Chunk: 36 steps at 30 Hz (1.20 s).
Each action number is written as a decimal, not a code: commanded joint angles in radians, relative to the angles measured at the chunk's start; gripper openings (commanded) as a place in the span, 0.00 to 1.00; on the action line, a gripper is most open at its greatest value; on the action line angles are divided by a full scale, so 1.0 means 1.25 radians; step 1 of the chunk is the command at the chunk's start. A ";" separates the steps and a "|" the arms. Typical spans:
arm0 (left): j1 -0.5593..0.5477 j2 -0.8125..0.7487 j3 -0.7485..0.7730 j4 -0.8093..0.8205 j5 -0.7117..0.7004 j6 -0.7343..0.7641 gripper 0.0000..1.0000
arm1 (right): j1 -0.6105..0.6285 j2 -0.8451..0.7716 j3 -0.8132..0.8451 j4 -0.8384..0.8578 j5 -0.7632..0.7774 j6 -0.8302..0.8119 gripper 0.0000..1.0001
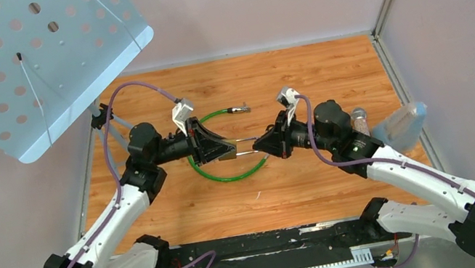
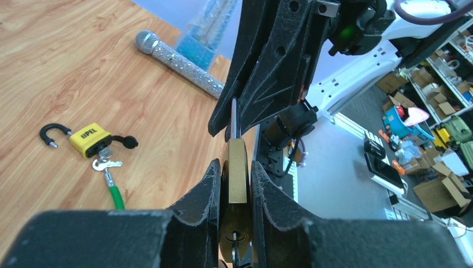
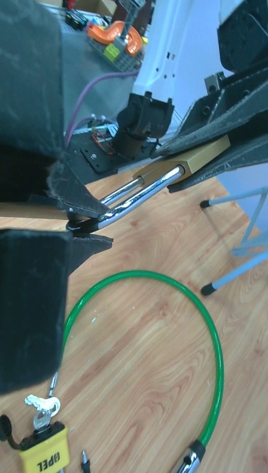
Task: Lock with the key
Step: Lock the lock.
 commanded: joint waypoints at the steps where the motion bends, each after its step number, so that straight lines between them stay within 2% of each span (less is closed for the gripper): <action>1: -0.100 0.043 0.017 0.091 -0.029 -0.044 0.00 | 0.104 0.015 0.045 0.270 -0.052 0.052 0.00; 9: -0.137 0.077 0.018 0.108 -0.112 -0.047 0.00 | 0.134 0.039 0.066 0.312 -0.112 0.089 0.00; 17: -0.189 0.166 0.082 0.109 -0.167 -0.051 0.00 | 0.159 0.033 0.080 0.322 -0.130 0.103 0.00; 22: -0.218 0.198 0.064 0.181 -0.181 -0.083 0.00 | 0.164 0.023 0.083 0.322 -0.108 0.100 0.00; 25: -0.218 0.191 0.068 0.166 -0.201 -0.077 0.00 | 0.165 0.004 0.082 0.279 -0.061 0.084 0.00; 31: -0.218 0.122 0.077 0.054 -0.318 -0.029 0.00 | 0.134 -0.044 0.074 0.091 0.166 0.052 0.00; 34: -0.218 0.075 0.068 0.033 -0.394 -0.030 0.00 | 0.070 -0.072 0.041 0.047 0.178 0.096 0.04; 36: -0.218 0.052 0.061 0.028 -0.431 -0.042 0.00 | 0.022 -0.097 0.018 0.042 0.174 0.130 0.10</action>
